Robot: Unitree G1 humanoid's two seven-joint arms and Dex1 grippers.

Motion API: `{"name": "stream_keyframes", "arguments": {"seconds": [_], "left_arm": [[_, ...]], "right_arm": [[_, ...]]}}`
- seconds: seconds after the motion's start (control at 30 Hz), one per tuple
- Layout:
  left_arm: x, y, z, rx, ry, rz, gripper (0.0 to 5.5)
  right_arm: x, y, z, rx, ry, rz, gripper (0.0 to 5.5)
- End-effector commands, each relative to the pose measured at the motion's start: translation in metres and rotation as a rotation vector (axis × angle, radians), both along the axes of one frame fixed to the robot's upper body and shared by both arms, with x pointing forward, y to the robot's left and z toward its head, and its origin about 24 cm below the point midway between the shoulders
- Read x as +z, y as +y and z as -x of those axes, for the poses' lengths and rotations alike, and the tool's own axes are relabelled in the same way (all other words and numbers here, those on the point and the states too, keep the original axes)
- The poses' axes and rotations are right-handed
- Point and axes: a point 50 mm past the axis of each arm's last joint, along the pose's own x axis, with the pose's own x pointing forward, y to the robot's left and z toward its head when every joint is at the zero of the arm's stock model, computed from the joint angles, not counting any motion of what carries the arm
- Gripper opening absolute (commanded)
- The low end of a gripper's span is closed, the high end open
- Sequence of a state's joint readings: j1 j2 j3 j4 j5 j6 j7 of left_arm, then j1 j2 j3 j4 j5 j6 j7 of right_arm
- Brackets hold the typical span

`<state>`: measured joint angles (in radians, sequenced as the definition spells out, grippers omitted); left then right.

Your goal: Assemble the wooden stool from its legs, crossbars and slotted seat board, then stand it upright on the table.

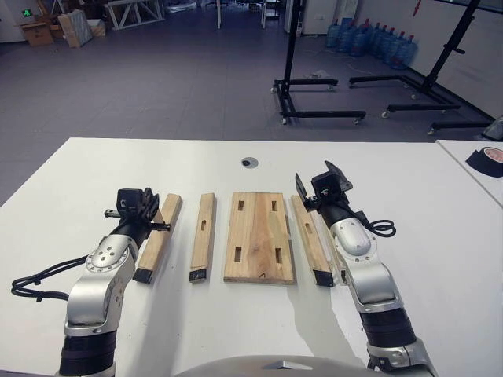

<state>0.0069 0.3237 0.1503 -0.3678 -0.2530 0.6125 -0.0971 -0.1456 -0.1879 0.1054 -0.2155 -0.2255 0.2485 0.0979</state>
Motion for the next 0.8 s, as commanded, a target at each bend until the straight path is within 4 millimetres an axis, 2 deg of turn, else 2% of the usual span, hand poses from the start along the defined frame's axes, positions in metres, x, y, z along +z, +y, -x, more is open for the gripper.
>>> {"name": "stream_keyframes", "arguments": {"seconds": [0.03, 0.37, 0.4, 0.43, 0.5, 0.57, 0.63, 0.8], "left_arm": [[-0.028, -0.002, 0.008, 0.010, 0.157, 0.022, 0.39], [-0.022, -0.004, 0.004, 0.031, 0.097, 0.041, 0.39], [-0.019, -0.003, 0.003, 0.042, 0.079, 0.048, 0.75], [-0.016, -0.003, 0.002, 0.052, 0.055, 0.060, 0.89], [-0.004, -0.002, -0.002, 0.073, -0.028, 0.025, 1.24], [0.019, -0.003, -0.009, 0.067, -0.166, -0.088, 1.55], [0.036, -0.006, -0.013, 0.053, -0.260, -0.123, 1.59], [0.055, -0.013, -0.022, 0.039, -0.317, -0.180, 1.59]], "right_arm": [[0.007, -0.001, -0.004, -0.009, 0.001, -0.036, 3.74], [0.013, -0.001, -0.007, -0.001, -0.025, -0.060, 3.74], [0.013, -0.001, -0.007, 0.000, -0.025, -0.059, 3.74], [0.014, -0.001, -0.008, 0.001, -0.026, -0.058, 3.74], [0.014, -0.002, -0.009, 0.003, -0.027, -0.054, 3.74], [0.012, -0.001, -0.009, 0.010, -0.022, -0.031, 3.74], [0.010, 0.001, -0.008, 0.016, -0.015, -0.019, 3.74], [0.011, 0.003, -0.009, 0.026, -0.038, 0.006, 3.74]]}}
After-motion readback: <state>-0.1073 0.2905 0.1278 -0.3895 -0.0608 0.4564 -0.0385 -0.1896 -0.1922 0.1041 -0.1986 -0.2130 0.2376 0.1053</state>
